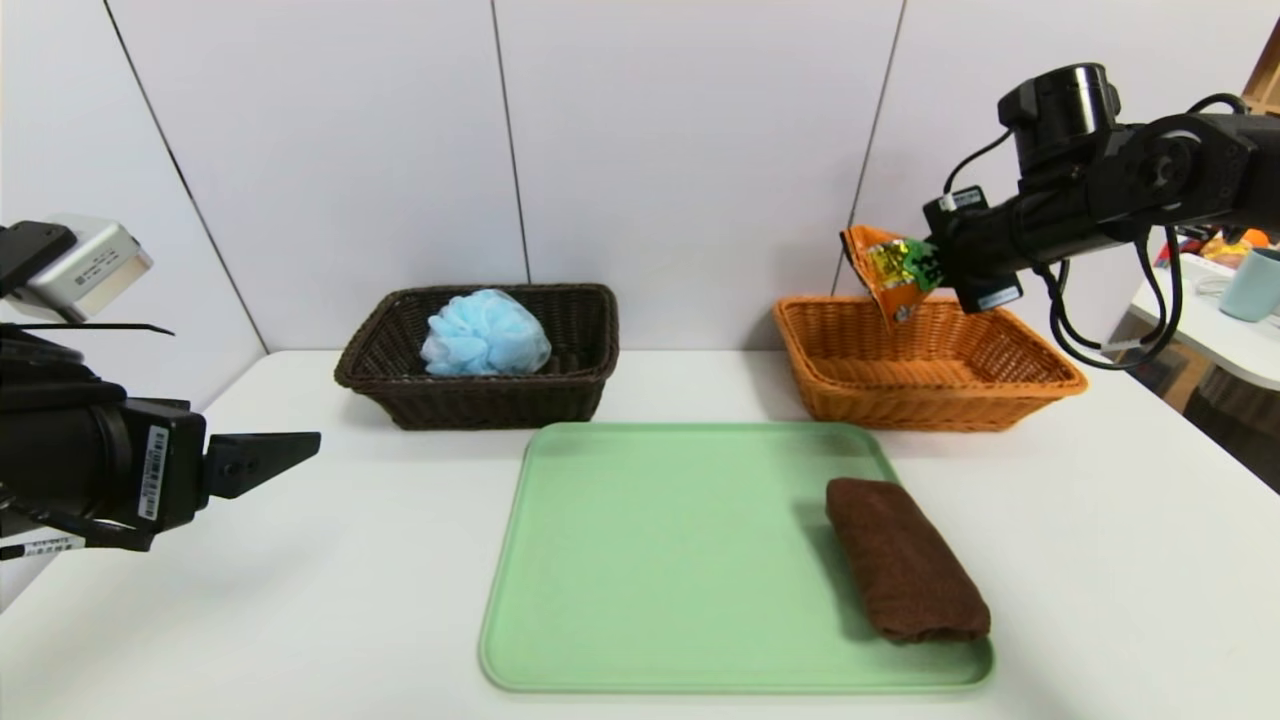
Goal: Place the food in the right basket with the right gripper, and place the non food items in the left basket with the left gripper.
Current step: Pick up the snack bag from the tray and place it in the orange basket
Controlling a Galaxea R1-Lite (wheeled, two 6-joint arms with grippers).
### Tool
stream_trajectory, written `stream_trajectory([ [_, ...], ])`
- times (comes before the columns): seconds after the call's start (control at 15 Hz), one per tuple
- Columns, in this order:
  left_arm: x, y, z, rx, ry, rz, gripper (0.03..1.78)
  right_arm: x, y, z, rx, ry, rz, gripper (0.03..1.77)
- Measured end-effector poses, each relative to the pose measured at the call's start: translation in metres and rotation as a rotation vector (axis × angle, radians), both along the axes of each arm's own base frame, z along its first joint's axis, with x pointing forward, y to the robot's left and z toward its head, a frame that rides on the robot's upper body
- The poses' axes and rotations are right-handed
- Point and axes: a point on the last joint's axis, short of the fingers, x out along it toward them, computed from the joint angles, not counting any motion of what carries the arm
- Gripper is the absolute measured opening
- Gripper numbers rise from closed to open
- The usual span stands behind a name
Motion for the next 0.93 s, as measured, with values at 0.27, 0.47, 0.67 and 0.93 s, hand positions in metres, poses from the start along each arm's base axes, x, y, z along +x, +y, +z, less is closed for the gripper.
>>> stream_trajectory([
  [0.27, 0.000, 0.000, 0.000, 0.001, 0.000, 0.000, 1.69, 0.003, -0.006, -0.015, -0.013, 0.075, -0.021, 0.41],
  [0.47, 0.001, 0.000, 0.001, 0.001, -0.003, 0.000, 1.69, 0.004, -0.009, -0.021, -0.018, 0.109, -0.028, 0.41],
  [0.67, 0.001, 0.000, 0.001, 0.000, -0.002, 0.000, 1.69, 0.007, -0.015, -0.026, -0.017, 0.125, -0.043, 0.41],
  [0.93, 0.001, 0.000, 0.001, 0.001, -0.002, 0.000, 1.69, 0.011, -0.018, -0.033, -0.014, 0.143, -0.049, 0.41],
])
